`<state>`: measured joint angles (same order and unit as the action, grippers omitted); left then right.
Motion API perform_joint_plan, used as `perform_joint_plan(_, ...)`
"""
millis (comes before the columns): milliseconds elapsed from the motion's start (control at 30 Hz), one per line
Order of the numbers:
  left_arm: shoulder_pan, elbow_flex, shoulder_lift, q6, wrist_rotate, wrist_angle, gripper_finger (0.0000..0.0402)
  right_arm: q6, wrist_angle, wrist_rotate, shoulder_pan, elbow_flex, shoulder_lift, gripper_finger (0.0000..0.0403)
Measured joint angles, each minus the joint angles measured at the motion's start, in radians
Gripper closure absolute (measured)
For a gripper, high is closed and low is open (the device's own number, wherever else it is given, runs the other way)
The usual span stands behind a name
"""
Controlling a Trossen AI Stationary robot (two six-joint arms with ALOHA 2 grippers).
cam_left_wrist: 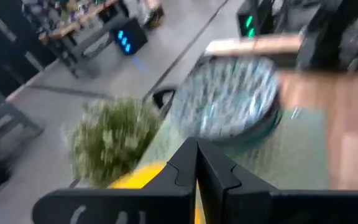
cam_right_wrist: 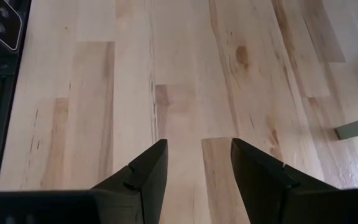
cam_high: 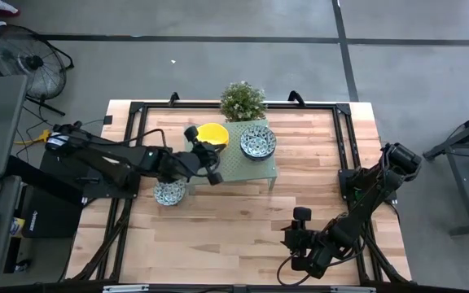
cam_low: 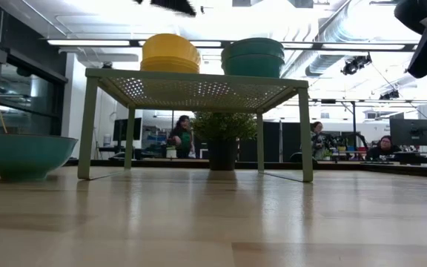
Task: Pick & Place Mini bowls
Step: Stack the yellow bowl on top of the yellow bowl on the shelf, then stack the blue patterned bowl on top of the blue patterned bowl on the shelf
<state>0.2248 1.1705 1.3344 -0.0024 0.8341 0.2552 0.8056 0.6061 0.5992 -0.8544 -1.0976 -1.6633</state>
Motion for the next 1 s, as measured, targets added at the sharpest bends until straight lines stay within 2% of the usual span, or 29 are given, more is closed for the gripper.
perform_joint_plan(200, -0.003, -0.131, -0.06, -0.037, 0.118, -0.095, 0.0401, -0.002, 0.002, 0.004, 0.0, 0.0, 0.0, 0.0238)
perform_joint_plan(433, -0.002, -0.213, -0.099, -0.054, 0.221, -0.155, 0.0401, -0.006, 0.003, 0.021, 0.0, 0.0, 0.0, 0.0238)
perform_joint_plan(567, -0.003, -0.242, -0.097, -0.084, 0.25, -0.15, 0.0401, -0.005, 0.003, 0.022, 0.0, 0.0, 0.0, 0.0238)
perform_joint_plan(1000, -0.002, -0.283, -0.098, -0.134, 0.247, -0.147, 0.0401, -0.003, 0.003, 0.019, 0.0, 0.0, 0.0, 0.0238)
